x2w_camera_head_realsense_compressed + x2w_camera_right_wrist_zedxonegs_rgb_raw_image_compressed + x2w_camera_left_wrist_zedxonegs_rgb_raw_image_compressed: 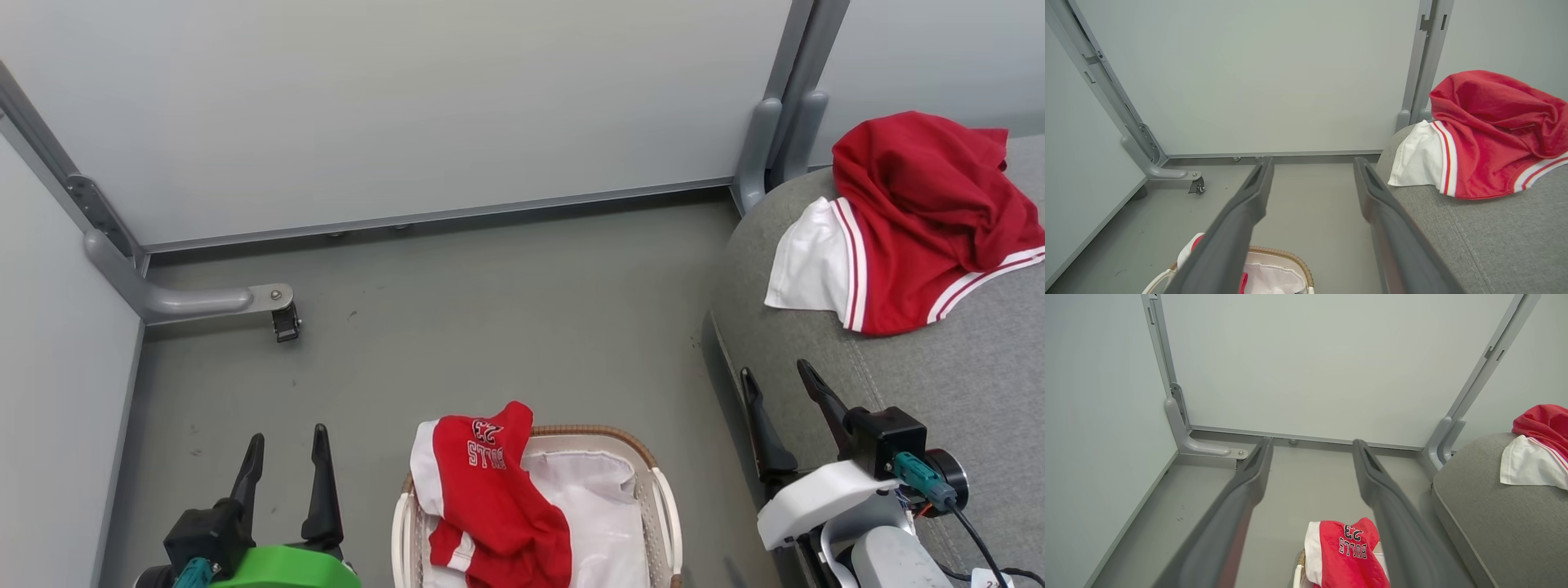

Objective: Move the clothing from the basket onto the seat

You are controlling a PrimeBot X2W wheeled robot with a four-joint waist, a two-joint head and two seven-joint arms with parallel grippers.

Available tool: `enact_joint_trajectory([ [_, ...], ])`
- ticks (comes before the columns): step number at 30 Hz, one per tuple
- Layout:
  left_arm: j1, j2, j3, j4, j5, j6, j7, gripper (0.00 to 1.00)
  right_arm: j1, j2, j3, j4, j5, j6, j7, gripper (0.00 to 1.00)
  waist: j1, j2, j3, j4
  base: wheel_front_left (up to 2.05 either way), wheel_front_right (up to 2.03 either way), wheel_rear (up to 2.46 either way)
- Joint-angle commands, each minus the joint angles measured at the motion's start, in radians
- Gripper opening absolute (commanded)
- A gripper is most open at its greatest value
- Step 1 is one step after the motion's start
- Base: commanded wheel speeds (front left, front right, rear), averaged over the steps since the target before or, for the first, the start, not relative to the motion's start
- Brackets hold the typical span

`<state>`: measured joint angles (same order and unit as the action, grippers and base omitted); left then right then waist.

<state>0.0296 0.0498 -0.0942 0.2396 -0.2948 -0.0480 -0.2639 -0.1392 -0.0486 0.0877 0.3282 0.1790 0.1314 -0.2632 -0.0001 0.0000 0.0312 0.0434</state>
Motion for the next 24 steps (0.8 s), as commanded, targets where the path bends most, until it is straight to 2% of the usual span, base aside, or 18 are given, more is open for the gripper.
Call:
enact_joint_trajectory([
  [1, 0.002, 0.001, 0.001, 0.003, 0.009, -0.003, -0.001, 1.0, -0.001, -0.004, -0.002, 0.002, 0.0, -0.001, -0.002, 1.0, 0.0001, 0.0, 0.002, 0.001, 0.0, 0.0, 0.0],
  [17, -0.035, 0.001, -0.024, 0.006, 0.026, -0.008, -0.001, 1.0, -0.025, -0.004, -0.021, -0.005, -0.016, -0.001, -0.002, 1.0, 0.0001, 0.0, 0.044, -0.003, 0.0, 0.0, 0.0],
  [24, -0.093, 0.001, -0.081, 0.04, 0.05, -0.02, -0.001, 1.0, -0.055, -0.003, -0.051, -0.02, -0.038, -0.001, -0.002, 1.0, 0.0001, 0.0, 0.109, -0.003, 0.0, 0.0, 0.0],
])
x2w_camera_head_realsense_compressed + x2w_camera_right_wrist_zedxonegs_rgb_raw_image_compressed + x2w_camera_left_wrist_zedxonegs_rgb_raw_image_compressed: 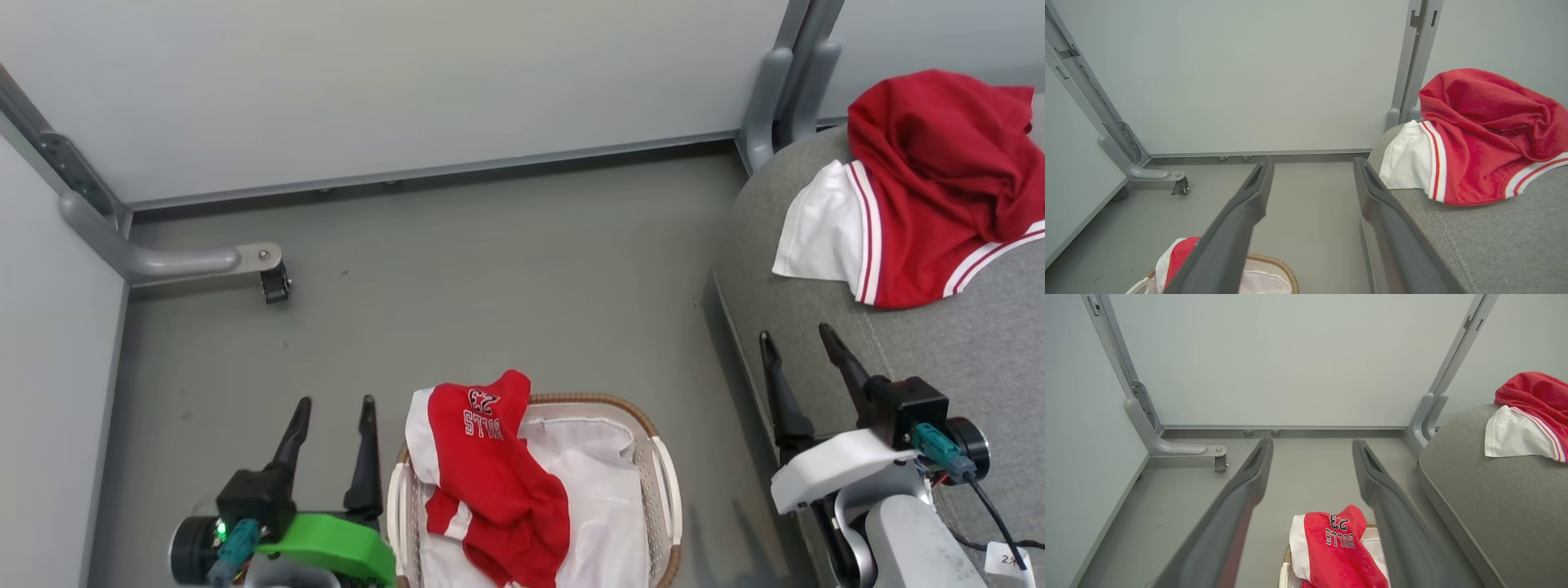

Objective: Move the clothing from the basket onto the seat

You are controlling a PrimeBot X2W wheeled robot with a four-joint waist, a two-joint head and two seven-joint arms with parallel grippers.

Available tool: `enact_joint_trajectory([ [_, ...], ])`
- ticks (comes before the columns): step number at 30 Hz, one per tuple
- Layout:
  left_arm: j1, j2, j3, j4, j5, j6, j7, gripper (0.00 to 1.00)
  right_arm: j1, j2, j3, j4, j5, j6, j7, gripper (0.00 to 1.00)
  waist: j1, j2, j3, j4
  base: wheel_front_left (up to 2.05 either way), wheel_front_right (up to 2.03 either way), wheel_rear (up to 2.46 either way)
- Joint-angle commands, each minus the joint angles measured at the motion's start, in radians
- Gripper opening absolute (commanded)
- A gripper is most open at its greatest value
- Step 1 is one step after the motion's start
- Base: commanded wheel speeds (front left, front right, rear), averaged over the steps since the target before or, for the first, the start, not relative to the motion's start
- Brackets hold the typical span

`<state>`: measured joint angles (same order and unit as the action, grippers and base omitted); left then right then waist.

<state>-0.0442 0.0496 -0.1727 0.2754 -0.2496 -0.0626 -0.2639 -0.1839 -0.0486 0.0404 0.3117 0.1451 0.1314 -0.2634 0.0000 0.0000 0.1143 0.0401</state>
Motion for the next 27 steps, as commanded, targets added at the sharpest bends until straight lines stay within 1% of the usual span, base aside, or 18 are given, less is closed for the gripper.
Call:
enact_joint_trajectory([
  [1, -0.032, 0.001, -0.017, 0.015, 0.013, -0.009, -0.001, 1.0, -0.018, -0.003, -0.008, -0.008, -0.008, -0.001, -0.002, 1.0, 0.0, 0.0, 0.039, 0.0, 0.0, 0.0, 0.0],
  [6, -0.11, 0.002, -0.103, 0.097, 0.039, -0.027, -0.001, 1.0, -0.055, -0.003, -0.024, -0.029, -0.033, -0.001, -0.002, 1.0, 0.0, 0.0, 0.112, 0.0, 0.0, 0.0, 0.0],
  [8, -0.149, 0.002, -0.146, 0.147, 0.055, -0.034, -0.001, 1.0, -0.073, -0.003, -0.03, -0.038, -0.044, -0.001, -0.002, 1.0, 0.0, 0.0, 0.145, -0.002, 0.0, 0.0, 0.0],
  [12, -0.234, 0.002, -0.242, 0.257, 0.047, -0.041, -0.001, 1.0, -0.113, -0.004, -0.037, -0.057, -0.062, -0.001, -0.002, 1.0, 0.0, 0.0, 0.214, -0.011, 0.0, 0.0, 0.0],
  [16, -0.329, 0.002, -0.336, 0.386, 0.024, -0.047, -0.001, 1.0, -0.153, -0.004, -0.038, -0.083, -0.081, -0.001, -0.002, 1.0, 0.0, 0.0, 0.292, -0.024, 0.0, 0.0, 0.0],
  [21, -0.441, 0.003, -0.44, 0.544, -0.028, -0.035, -0.001, 1.0, -0.206, -0.003, -0.037, -0.111, -0.097, -0.001, -0.002, 1.0, 0.0, 0.0, 0.398, -0.047, 0.0, 0.0, 0.0],
  [27, -0.554, 0.003, -0.558, 0.658, -0.123, -0.027, 0.018, 1.0, -0.261, -0.003, -0.037, -0.143, -0.104, -0.001, -0.002, 1.0, 0.0, 0.0, 0.515, -0.076, 0.0, 0.0, 0.0],
])
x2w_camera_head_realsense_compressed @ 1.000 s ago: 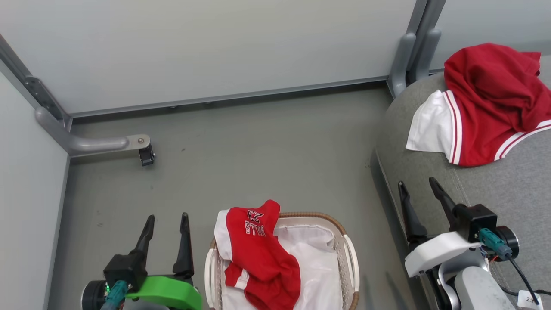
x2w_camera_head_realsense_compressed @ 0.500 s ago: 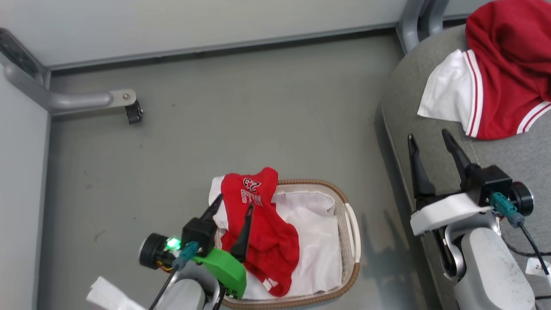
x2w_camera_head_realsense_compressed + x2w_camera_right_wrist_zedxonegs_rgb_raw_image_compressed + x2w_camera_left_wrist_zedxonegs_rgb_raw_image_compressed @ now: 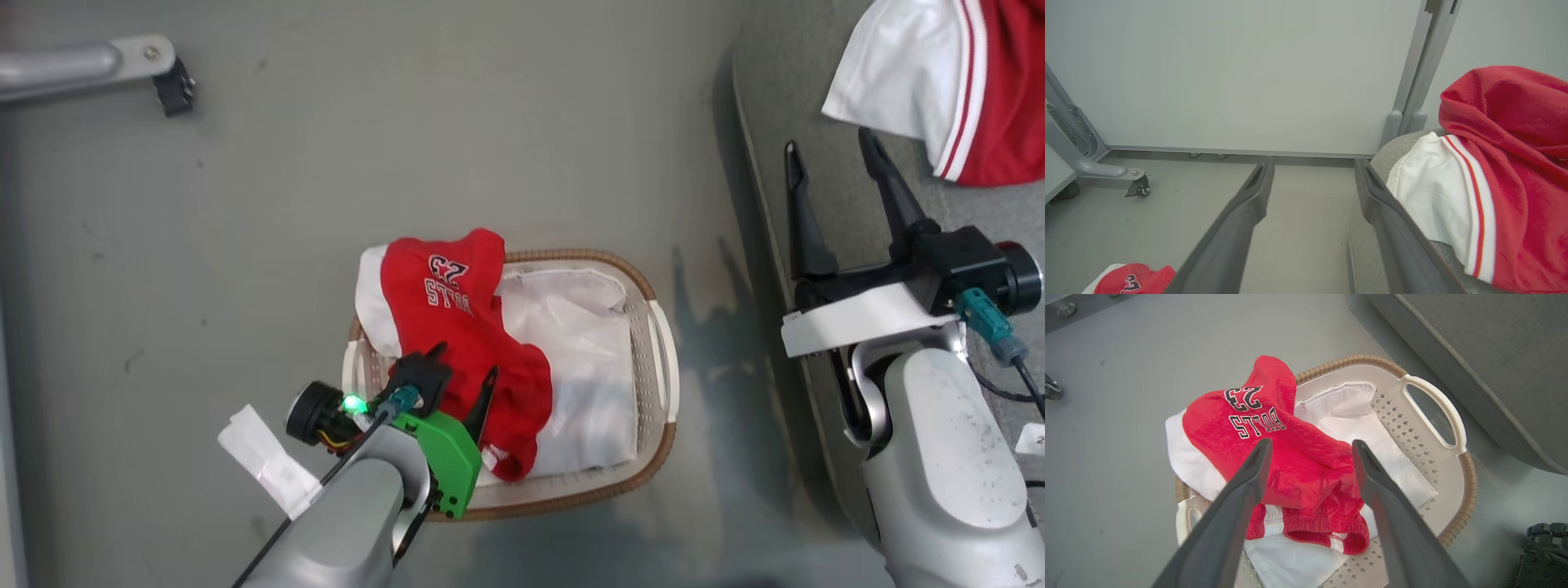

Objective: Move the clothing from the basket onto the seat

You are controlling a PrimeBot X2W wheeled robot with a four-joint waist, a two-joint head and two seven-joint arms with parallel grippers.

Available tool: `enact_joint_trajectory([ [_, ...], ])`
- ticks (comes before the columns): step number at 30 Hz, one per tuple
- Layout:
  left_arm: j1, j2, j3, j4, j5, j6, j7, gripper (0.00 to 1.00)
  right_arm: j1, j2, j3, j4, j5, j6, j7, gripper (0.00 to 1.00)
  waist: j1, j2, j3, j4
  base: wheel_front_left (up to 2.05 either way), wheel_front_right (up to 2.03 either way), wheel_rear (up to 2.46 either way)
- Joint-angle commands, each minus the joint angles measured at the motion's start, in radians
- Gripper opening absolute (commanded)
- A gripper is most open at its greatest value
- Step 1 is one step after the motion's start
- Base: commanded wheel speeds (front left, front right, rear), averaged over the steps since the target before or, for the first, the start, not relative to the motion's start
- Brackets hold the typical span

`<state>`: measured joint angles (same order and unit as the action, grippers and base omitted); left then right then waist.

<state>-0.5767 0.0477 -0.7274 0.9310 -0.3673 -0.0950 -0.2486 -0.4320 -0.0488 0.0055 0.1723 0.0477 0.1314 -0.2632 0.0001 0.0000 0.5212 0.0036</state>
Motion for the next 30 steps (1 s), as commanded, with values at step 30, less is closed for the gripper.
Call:
enact_joint_trajectory([
  [30, -0.3, 0.005, -0.29, 0.159, -0.42, 0.192, 0.104, 1.0, -0.154, -0.003, 0.064, -0.09, 0.066, -0.001, -0.002, 1.0, -0.0001, 0.0, 0.385, -0.136, 0.0, 0.0, 0.0],
])
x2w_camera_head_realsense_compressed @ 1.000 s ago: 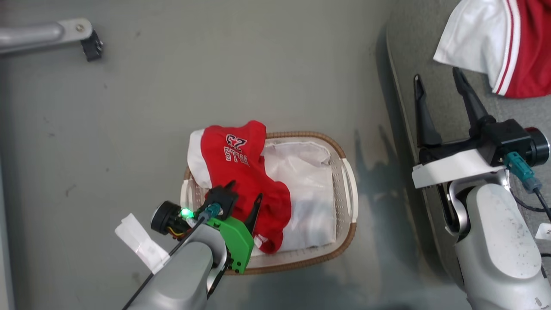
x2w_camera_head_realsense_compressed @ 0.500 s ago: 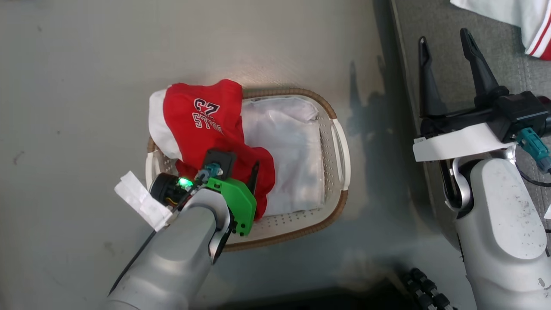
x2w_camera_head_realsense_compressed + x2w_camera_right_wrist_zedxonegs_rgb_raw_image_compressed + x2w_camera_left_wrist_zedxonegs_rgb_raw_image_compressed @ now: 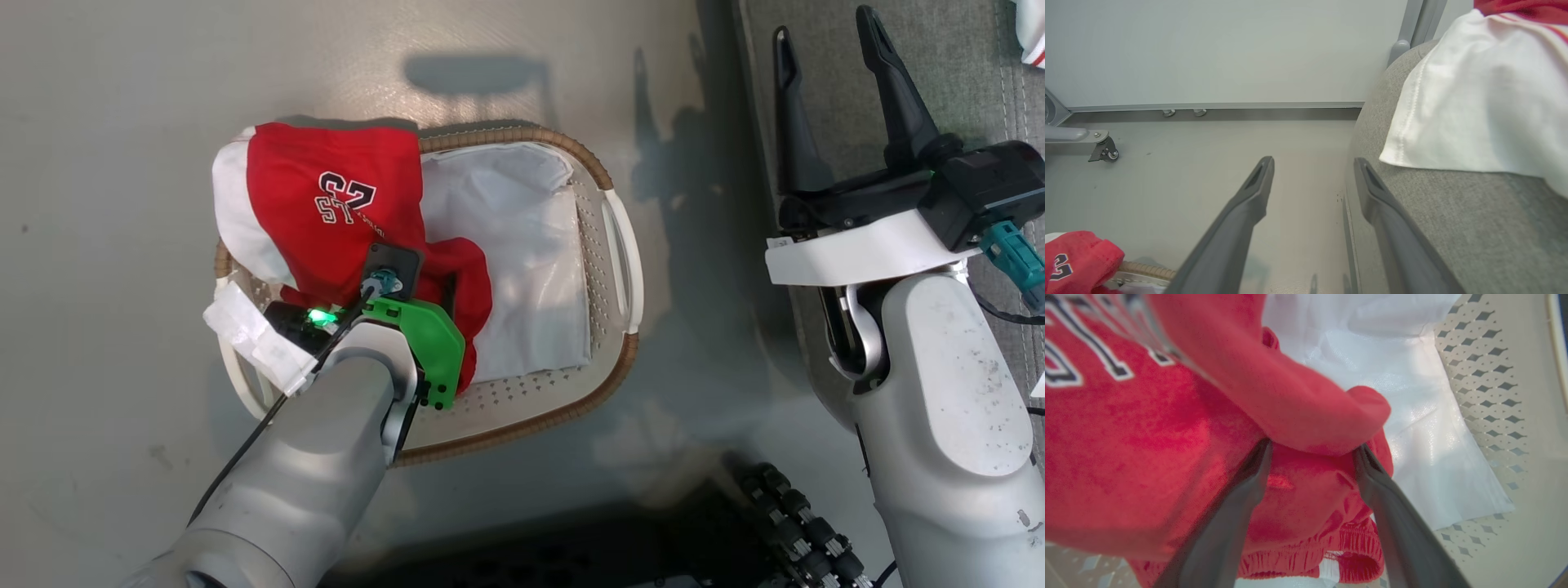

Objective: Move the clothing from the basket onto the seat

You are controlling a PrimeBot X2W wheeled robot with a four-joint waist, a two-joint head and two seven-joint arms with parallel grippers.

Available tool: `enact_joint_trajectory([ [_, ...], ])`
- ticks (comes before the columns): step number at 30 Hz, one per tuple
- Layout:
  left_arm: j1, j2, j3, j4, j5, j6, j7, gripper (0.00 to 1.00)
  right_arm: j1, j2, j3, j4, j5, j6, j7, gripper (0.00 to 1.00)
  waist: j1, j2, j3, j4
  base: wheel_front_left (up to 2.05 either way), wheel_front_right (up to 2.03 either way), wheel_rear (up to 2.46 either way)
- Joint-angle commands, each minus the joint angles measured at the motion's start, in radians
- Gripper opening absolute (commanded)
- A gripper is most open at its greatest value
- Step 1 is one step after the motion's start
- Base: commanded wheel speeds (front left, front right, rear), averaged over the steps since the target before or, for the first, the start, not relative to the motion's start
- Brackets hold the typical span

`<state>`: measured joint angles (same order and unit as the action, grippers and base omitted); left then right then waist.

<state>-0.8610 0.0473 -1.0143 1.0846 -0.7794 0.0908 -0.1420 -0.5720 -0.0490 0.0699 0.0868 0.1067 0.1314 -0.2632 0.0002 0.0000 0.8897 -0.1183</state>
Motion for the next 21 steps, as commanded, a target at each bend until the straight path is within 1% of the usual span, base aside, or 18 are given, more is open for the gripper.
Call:
enact_joint_trajectory([
  [1, -0.021, 0.006, -0.007, 0.013, -0.011, 0.009, -0.004, 1.0, -0.015, -0.003, 0.002, -0.008, 0.01, -0.001, -0.002, 1.0, -0.0002, 0.0, 0.022, -0.018, 0.0, 0.0, 0.0],
  [12, -0.056, 0.006, -0.046, 0.106, -0.039, 0.025, 0.016, 0.99, -0.026, -0.003, 0.018, -0.02, 0.033, -0.002, -0.002, 1.0, -0.0002, 0.0, 0.057, -0.055, 0.0, 0.0, 0.0],
  [13, -0.059, 0.006, -0.05, 0.112, -0.041, 0.025, 0.018, 0.87, -0.026, -0.004, 0.019, -0.021, 0.036, -0.002, -0.002, 1.0, -0.0002, 0.0, 0.059, -0.058, 0.0, 0.0, 0.0],
  [14, -0.061, 0.006, -0.053, 0.118, -0.043, 0.025, 0.021, 0.58, -0.027, -0.004, 0.018, -0.021, 0.036, -0.002, -0.002, 1.0, -0.0002, 0.0, 0.061, -0.061, 0.0, 0.0, 0.0],
  [16, -0.062, 0.006, -0.058, 0.125, -0.047, 0.024, 0.023, 0.35, -0.028, -0.005, 0.016, -0.02, 0.039, -0.002, -0.002, 1.0, -0.0002, 0.0, 0.061, -0.064, 0.0, 0.0, 0.0],
  [17, -0.061, 0.006, -0.062, 0.128, -0.05, 0.022, 0.023, 0.0, -0.027, -0.005, 0.015, -0.019, 0.04, -0.002, -0.002, 1.0, -0.0002, 0.0, 0.06, -0.064, 0.0, 0.0, 0.0],
  [21, -0.05, 0.006, -0.074, 0.127, -0.059, 0.014, 0.021, 0.0, -0.022, -0.005, 0.013, -0.014, 0.044, -0.002, -0.002, 1.0, -0.0002, 0.0, 0.052, -0.063, 0.0, 0.0, 0.0],
])
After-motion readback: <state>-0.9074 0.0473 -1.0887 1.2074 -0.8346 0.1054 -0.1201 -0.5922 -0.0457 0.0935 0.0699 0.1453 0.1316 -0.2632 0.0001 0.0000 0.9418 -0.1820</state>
